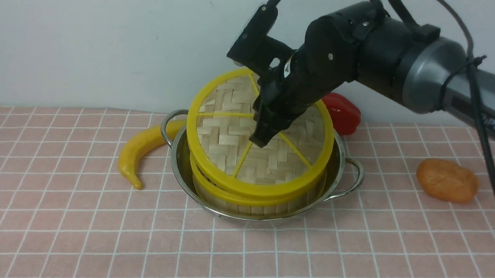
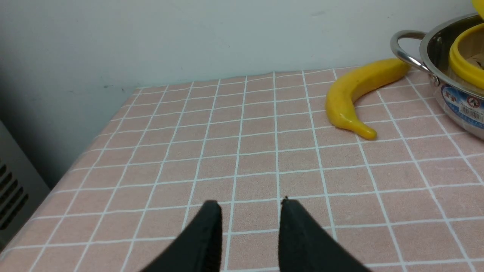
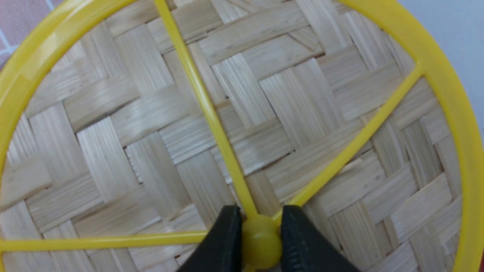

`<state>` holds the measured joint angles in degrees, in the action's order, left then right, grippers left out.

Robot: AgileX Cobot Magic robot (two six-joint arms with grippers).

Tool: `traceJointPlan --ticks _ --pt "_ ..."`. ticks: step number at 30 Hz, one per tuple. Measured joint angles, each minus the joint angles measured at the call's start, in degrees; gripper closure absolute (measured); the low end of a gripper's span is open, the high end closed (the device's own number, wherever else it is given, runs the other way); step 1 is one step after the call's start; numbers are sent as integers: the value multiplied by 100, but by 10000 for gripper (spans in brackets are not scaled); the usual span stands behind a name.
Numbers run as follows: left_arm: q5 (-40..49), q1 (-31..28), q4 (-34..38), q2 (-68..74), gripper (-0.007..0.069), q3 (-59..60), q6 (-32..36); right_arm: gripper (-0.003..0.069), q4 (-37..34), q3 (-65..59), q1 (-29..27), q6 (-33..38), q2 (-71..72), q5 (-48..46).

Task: Place the steamer in the pot on the pink tablecloth, and put the lid on the steamer.
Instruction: 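Place the bamboo steamer lid onto the steamer basket in the pot with the right gripper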

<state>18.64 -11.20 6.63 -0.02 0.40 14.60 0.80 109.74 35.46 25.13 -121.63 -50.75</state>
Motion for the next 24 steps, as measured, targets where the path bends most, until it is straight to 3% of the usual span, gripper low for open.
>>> traceJointPlan --ticks 24 --pt "0 0 0 0 413 0 0 513 -80 53 -79 -78 -555 659"
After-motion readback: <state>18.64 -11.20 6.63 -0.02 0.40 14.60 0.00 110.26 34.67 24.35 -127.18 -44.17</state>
